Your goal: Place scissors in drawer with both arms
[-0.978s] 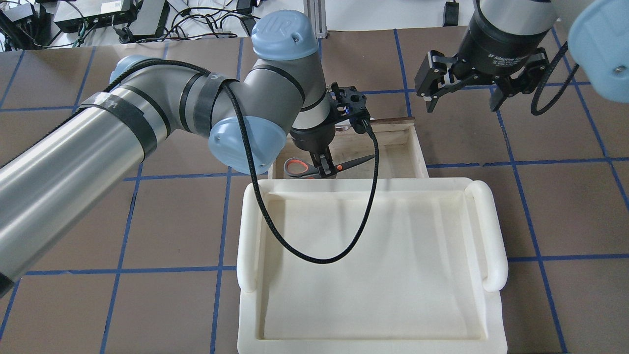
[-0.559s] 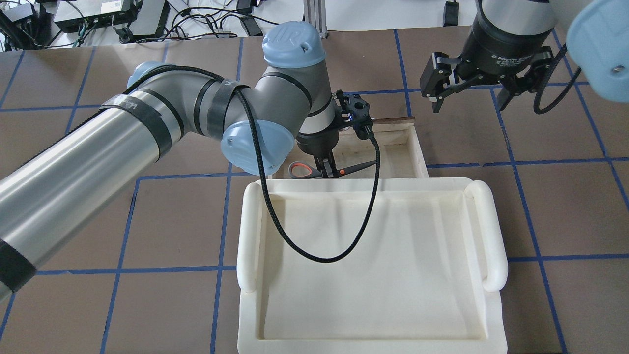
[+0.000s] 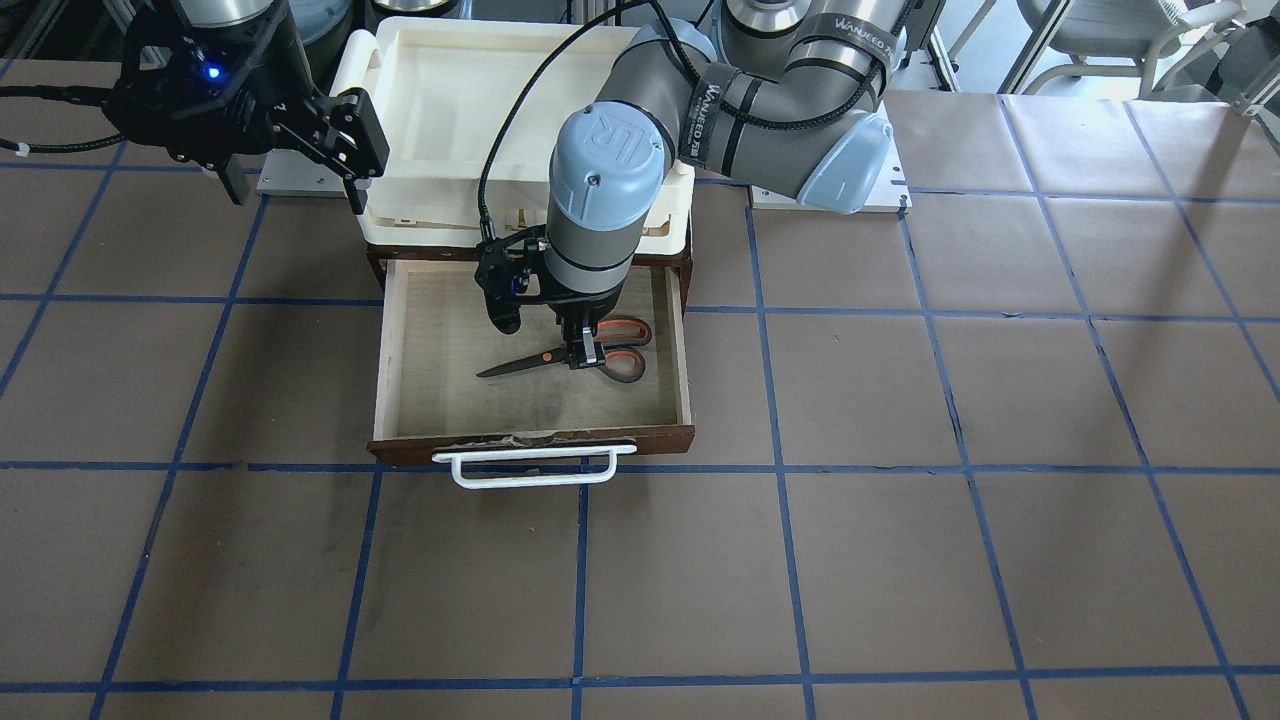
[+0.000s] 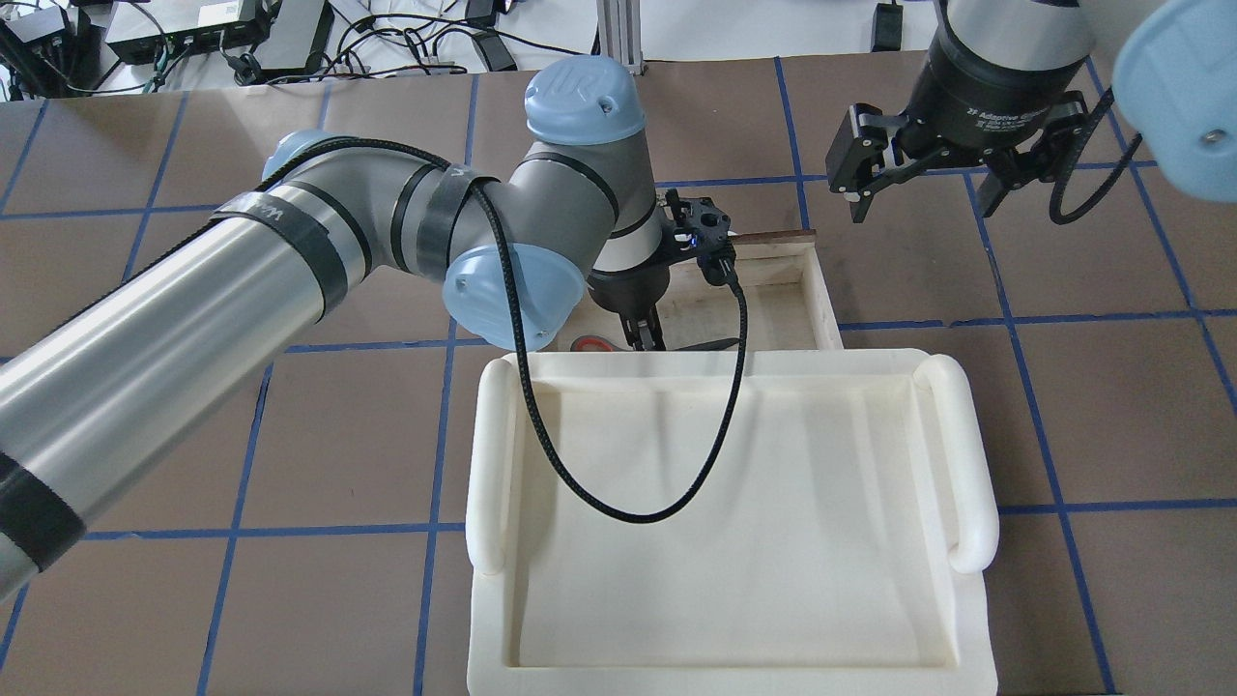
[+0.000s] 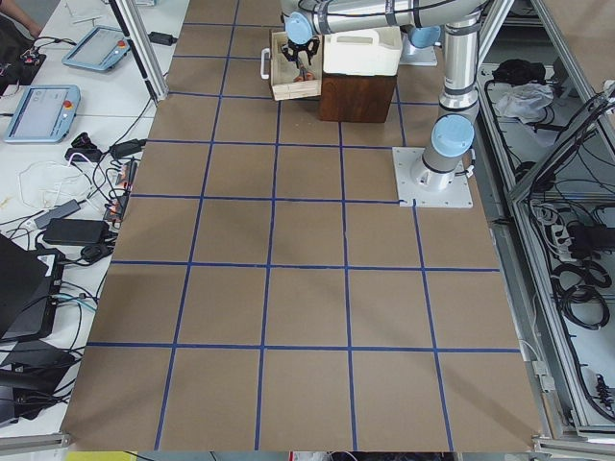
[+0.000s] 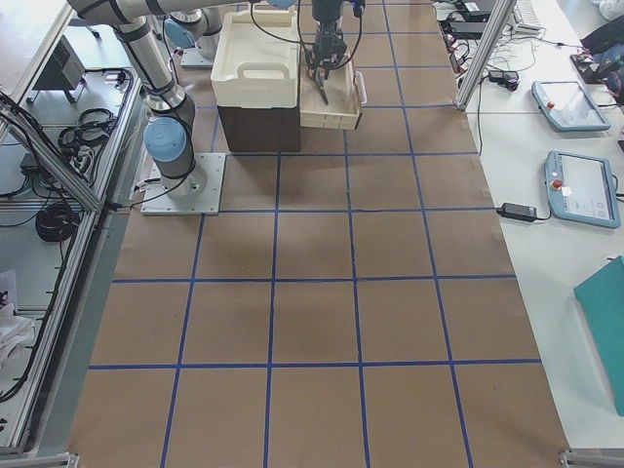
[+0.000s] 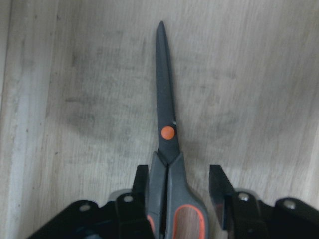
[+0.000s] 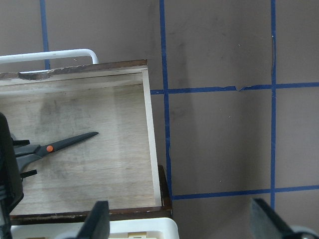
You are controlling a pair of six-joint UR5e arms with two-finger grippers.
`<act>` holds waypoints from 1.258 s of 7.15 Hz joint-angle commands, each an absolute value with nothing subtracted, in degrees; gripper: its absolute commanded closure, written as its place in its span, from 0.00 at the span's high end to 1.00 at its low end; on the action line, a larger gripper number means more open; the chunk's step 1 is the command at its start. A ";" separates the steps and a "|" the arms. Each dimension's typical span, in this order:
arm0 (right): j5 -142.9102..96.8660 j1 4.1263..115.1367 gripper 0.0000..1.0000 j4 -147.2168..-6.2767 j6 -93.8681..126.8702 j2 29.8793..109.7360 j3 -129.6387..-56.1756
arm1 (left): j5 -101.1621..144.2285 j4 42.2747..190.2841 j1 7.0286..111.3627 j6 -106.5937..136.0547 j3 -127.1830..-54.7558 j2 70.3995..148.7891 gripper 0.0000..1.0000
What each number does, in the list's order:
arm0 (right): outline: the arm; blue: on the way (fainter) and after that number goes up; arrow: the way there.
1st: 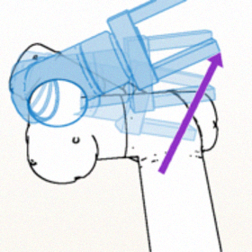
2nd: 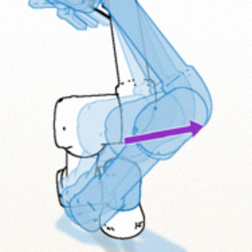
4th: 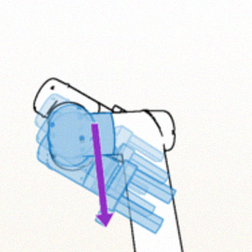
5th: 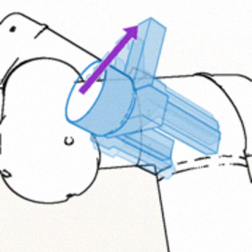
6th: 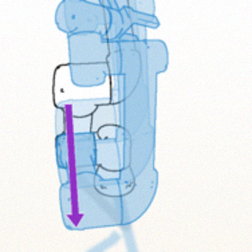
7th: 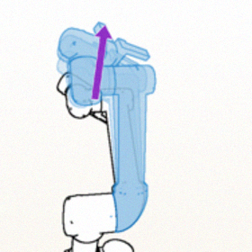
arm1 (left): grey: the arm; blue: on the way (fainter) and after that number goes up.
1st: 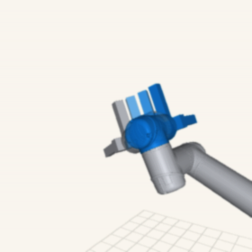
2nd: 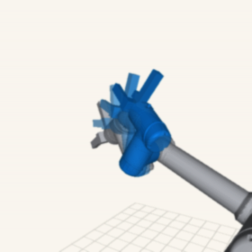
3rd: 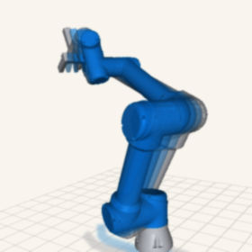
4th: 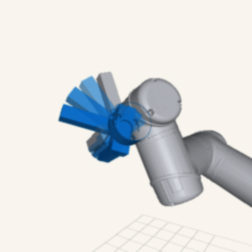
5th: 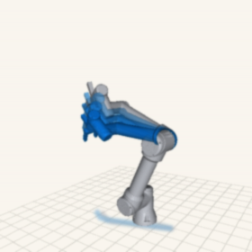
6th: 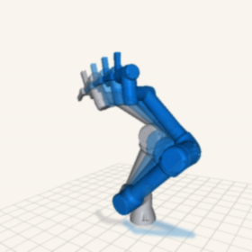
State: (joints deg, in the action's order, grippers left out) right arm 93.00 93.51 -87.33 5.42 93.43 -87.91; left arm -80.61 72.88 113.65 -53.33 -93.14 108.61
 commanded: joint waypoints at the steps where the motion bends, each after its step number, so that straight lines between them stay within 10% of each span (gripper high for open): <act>1: 92.99 93.52 1.00 -87.63 5.36 93.43 -87.89 | -80.95 73.73 113.47 -52.91 -92.38 106.45 0.89; 9: 92.20 93.52 1.00 -87.01 6.24 93.08 -87.89 | -93.20 89.46 96.60 -32.10 -89.47 90.46 0.92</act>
State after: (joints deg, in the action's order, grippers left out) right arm 92.23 93.52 -87.10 6.09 93.24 -87.89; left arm -88.71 87.88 98.27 -36.26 -89.45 92.87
